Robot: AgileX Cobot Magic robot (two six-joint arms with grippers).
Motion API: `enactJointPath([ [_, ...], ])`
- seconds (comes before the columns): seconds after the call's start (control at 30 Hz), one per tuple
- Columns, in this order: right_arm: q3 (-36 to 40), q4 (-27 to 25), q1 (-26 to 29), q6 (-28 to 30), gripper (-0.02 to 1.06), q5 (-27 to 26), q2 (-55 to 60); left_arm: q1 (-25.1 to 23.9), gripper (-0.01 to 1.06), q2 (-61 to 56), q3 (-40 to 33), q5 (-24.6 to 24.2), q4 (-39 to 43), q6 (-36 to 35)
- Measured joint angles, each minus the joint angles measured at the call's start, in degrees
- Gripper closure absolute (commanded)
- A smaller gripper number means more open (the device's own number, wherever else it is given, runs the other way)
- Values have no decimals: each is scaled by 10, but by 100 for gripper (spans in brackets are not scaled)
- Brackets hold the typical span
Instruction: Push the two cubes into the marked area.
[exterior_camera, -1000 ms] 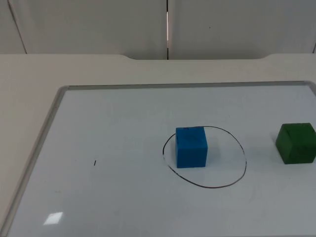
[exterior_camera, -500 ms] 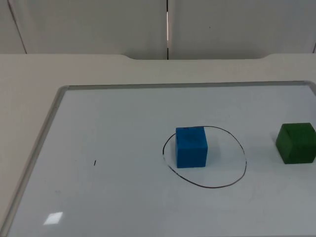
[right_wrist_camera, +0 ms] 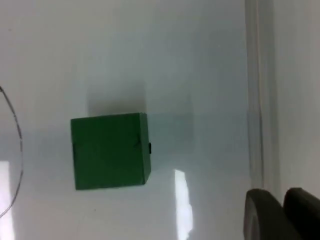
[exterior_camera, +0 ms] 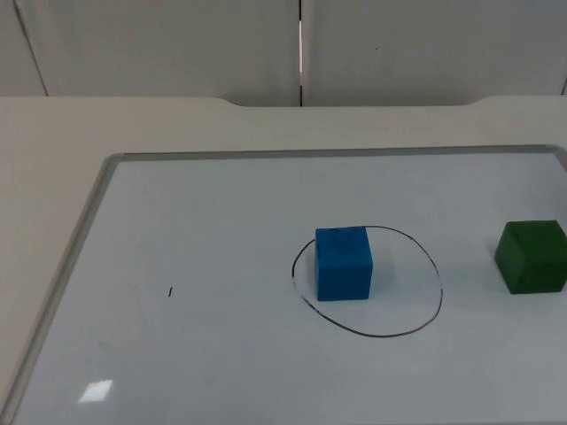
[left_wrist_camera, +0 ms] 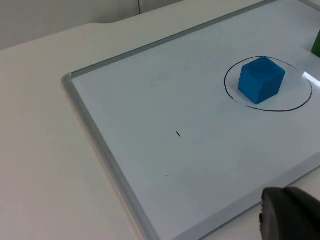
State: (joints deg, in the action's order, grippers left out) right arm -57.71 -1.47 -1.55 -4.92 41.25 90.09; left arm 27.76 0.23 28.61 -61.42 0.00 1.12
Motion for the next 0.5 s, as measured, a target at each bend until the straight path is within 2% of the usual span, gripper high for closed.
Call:
enactJointPath([
  [0.03,0,0,0,1,105,-12,14,0,105,0,0,0,0,0],
  [0.27,0,-2,0,4,105,-71,100,0,105,0,0,0,0,0],
  [0.5,-3,-3,0,4,105,-85,166,0,105,0,0,0,0,0],
])
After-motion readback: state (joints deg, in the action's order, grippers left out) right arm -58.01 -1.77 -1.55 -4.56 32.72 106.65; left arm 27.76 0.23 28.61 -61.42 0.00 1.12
